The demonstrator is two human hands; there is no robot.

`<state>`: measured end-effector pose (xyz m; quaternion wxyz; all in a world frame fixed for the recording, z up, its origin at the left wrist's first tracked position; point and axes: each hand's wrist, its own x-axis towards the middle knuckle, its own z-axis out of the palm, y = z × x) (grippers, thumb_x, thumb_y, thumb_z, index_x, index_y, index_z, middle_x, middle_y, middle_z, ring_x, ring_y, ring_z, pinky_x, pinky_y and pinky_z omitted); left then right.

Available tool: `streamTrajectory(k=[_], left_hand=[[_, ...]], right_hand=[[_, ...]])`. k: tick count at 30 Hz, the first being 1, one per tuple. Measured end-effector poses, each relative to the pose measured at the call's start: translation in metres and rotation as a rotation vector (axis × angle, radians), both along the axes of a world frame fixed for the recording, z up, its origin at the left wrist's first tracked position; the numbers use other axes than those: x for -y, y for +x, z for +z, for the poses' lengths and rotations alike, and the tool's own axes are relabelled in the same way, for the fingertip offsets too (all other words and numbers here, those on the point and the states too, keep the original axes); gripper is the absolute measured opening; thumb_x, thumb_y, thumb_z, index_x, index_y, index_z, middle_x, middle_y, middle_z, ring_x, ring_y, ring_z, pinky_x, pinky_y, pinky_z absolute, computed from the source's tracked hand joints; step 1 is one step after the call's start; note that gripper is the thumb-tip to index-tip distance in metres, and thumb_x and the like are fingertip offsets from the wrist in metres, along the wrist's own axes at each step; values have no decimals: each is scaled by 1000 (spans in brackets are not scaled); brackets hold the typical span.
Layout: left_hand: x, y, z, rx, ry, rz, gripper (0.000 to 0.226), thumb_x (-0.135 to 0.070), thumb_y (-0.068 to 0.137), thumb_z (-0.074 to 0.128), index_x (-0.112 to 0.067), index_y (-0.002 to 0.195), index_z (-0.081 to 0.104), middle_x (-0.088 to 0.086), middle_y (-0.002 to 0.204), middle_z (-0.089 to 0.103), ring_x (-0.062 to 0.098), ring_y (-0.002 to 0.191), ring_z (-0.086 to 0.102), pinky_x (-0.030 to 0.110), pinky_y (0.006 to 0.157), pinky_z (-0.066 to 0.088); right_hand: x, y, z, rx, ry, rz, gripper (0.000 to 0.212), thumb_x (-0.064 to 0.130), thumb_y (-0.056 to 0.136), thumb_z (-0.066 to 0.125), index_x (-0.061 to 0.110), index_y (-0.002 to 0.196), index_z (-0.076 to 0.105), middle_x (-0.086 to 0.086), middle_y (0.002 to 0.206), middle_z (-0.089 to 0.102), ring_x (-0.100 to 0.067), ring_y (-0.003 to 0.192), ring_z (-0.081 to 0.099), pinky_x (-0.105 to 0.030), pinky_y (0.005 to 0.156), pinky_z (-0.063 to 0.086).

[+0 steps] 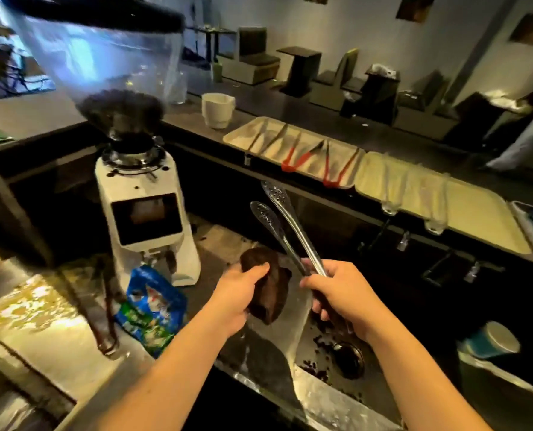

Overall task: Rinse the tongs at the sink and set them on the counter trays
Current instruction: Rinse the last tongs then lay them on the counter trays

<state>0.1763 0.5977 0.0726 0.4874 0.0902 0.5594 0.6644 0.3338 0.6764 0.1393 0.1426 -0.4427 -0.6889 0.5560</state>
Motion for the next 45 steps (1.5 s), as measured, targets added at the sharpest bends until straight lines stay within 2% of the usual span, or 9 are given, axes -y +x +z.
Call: streamTrajectory(k=[6,10,13,17,24,31,36,41,45], left_hand=[[-72,75,10,-10,-7,-185,14,-20,89,68,-17,102,73,6,91,79,25,88,75,34,77,58],[-101,111,23,-18,-1,-273,17,-20,91,65,-15,106,71,9,94,78,28,92,73,38,79,60],[-114,127,29,-21,3,-324,22,-20,93,62,-12,113,69,15,104,76,33,101,70,50,95,54],[-130,147,32,-34,18,-384,23,-19,95,60,-8,113,69,16,104,75,32,101,71,44,90,55],[-145,163,28,-49,-8,-425,23,-21,94,62,-12,114,69,11,102,77,27,98,72,34,78,58],[-153,163,21,-46,-27,-455,23,-21,94,62,-12,114,69,9,102,77,26,99,73,40,90,57],[-157,157,22,-21,-20,-440,21,-18,95,61,-10,112,69,12,101,77,27,97,73,36,82,60],[-158,149,23,-26,-21,-416,21,-17,95,61,-10,113,69,13,104,76,29,100,72,41,90,58],[-154,138,20,-29,-11,-398,21,-19,94,62,-11,112,70,12,102,77,28,98,73,41,88,58]], right_hand=[[-45,77,19,-132,-59,-184,11,24,91,65,20,101,68,-4,69,69,-14,48,55,-26,39,43],[-73,122,35,-187,-158,-327,42,45,81,65,5,93,70,-12,69,66,-21,49,53,-29,41,42],[-97,150,44,-391,-265,-430,48,38,78,49,7,111,64,-12,75,69,-21,49,52,-29,39,42],[-144,185,61,-474,-274,-582,42,27,84,37,5,111,61,-12,73,70,-19,47,54,-28,37,43],[-226,196,74,46,-43,-717,26,24,93,43,5,95,60,-12,75,60,-21,53,56,-24,37,47],[-264,181,55,697,381,-490,30,33,90,54,4,93,61,-16,91,62,-34,84,59,-34,66,44],[-277,169,37,758,443,-505,41,44,87,61,6,100,58,-18,106,56,-35,104,52,-35,74,40],[-279,165,40,786,417,-548,61,52,85,63,4,121,54,-24,129,47,-34,98,51,-37,76,41],[-255,157,50,786,673,-602,59,50,84,64,4,119,51,-20,124,51,-39,110,55,-43,79,46]])
